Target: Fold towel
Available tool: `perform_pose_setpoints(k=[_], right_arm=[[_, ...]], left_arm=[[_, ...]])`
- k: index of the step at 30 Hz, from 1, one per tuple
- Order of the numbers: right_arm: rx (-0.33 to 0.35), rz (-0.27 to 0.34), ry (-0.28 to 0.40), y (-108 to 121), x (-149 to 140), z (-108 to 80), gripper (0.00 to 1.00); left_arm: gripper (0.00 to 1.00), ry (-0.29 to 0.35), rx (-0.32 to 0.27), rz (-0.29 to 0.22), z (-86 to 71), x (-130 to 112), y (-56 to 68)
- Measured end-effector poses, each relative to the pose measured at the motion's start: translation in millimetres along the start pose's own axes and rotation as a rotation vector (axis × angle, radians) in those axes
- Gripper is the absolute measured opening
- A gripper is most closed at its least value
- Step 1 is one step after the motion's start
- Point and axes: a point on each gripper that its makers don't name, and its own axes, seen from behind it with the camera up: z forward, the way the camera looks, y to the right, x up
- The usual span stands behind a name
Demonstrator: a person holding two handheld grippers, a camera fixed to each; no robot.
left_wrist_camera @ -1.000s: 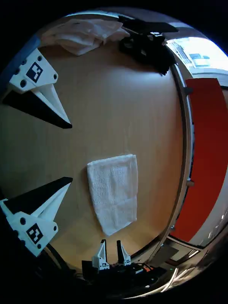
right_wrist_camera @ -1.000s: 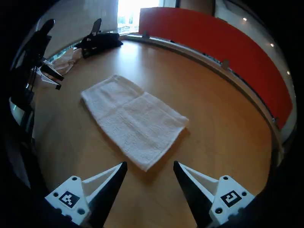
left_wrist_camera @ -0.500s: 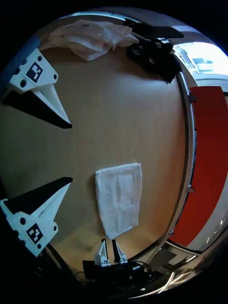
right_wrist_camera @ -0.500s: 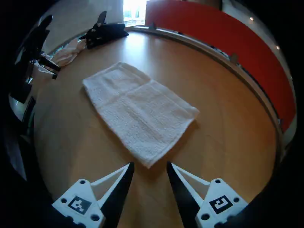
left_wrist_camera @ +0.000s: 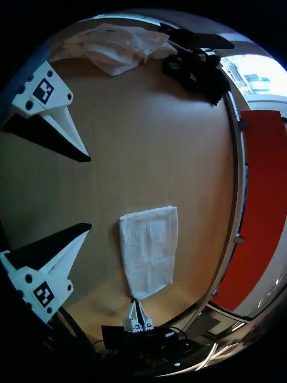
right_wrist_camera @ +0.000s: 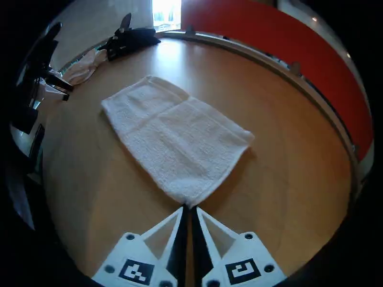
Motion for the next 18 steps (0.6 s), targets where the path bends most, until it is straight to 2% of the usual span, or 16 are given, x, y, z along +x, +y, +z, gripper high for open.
perform_pose_setpoints(k=[8, 18], right_arm=[[-0.018, 0.013, 0.021, 4.3, 9.3, -9.6, 0.04], [-0.090, 0.019, 0.052, 29.7, 23.8, -44.0, 0.04]], left_arm=[[0.94, 0.004, 0.001, 0.002, -1.5, 3.9, -3.4], [0.94, 0.014, 0.000, 0.003, -1.3, 8.4, -5.9]])
